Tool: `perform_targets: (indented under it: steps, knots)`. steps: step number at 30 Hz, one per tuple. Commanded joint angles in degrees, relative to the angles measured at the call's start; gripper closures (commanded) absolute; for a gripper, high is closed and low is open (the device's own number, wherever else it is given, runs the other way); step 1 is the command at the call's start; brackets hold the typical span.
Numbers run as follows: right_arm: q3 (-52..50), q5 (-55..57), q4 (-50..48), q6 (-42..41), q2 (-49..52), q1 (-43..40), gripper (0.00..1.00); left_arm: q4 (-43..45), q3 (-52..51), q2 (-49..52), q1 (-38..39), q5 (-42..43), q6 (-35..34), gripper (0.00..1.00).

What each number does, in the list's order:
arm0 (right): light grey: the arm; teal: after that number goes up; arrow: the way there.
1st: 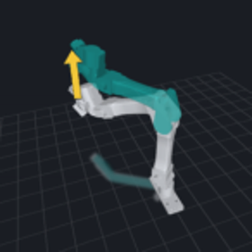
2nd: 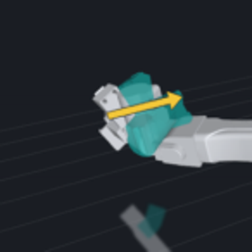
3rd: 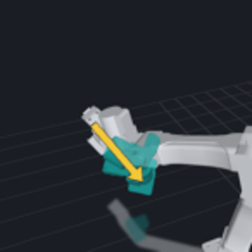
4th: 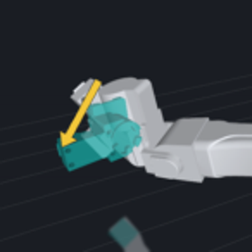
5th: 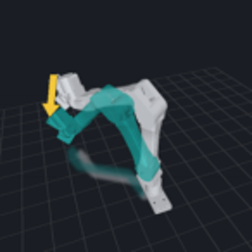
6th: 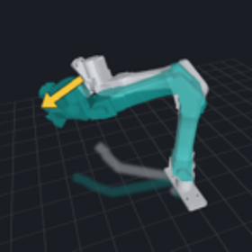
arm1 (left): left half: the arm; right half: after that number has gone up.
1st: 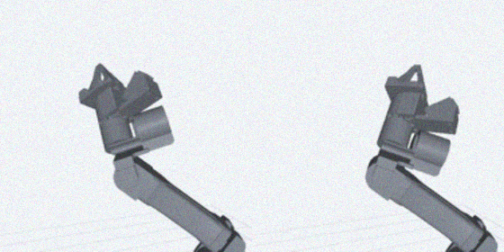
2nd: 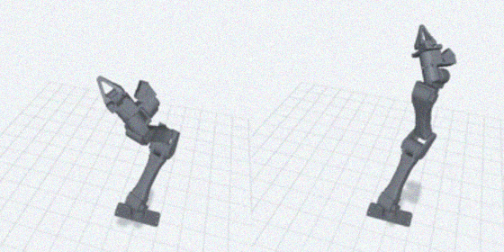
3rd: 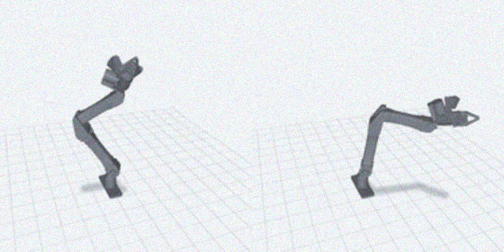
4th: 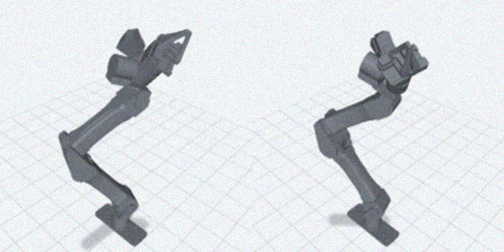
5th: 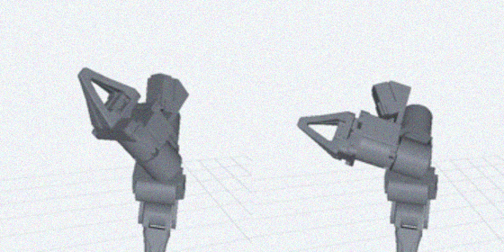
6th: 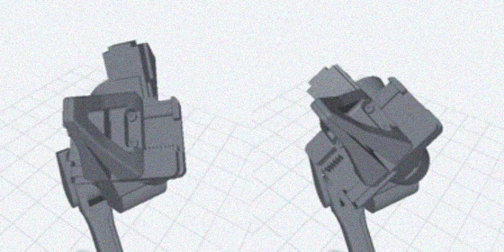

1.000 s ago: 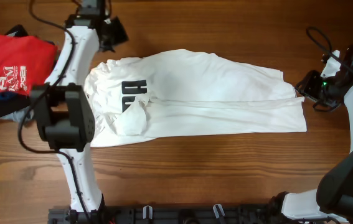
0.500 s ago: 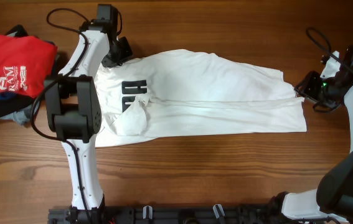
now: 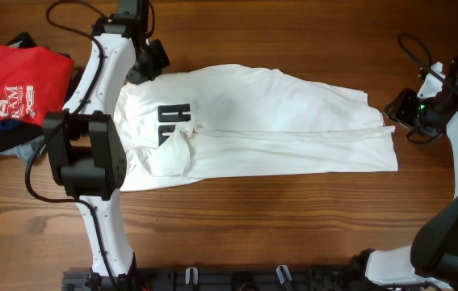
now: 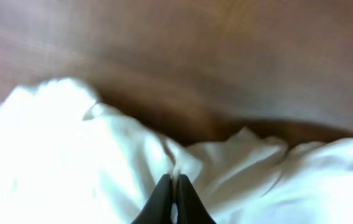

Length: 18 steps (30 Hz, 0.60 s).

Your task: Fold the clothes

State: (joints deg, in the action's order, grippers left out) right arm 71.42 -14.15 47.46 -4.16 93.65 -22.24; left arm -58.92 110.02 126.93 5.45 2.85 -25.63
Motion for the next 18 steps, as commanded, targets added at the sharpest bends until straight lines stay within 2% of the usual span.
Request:
perform_targets:
  steps: [1, 6, 7, 11, 14, 18]
  knots:
    - [0.68, -0.52, -0.24, 1.25, -0.11, -0.11, 0.59, -3.45, -0.13, -0.61, -0.33, 0.04, -2.05, 0.96]
    - [2.40, -1.05, 1.51, 3.39, 0.02, 1.90, 0.59, -4.55, -0.20, -0.61, -0.31, 0.07, -2.08, 0.96]
    - [3.72, -1.33, 2.36, 3.67, 0.28, 2.54, 0.54, -5.33, -0.20, -0.61, -0.28, 0.09, -2.08, 0.96]
    - [16.26, -2.49, 6.93, 3.98, 6.21, 8.55, 0.49, -18.84, -0.20, -0.61, 0.46, 0.09, -2.08, 0.96]
    - [17.62, -2.45, -0.35, 3.48, 8.90, 11.54, 0.48, -23.21, -0.20, -0.61, 0.72, 0.00, -1.97, 0.96]
    - [17.59, -2.45, -13.22, -1.86, 17.59, 16.39, 0.47, -21.99, -0.42, -0.61, 0.79, -1.01, -2.05, 0.96]
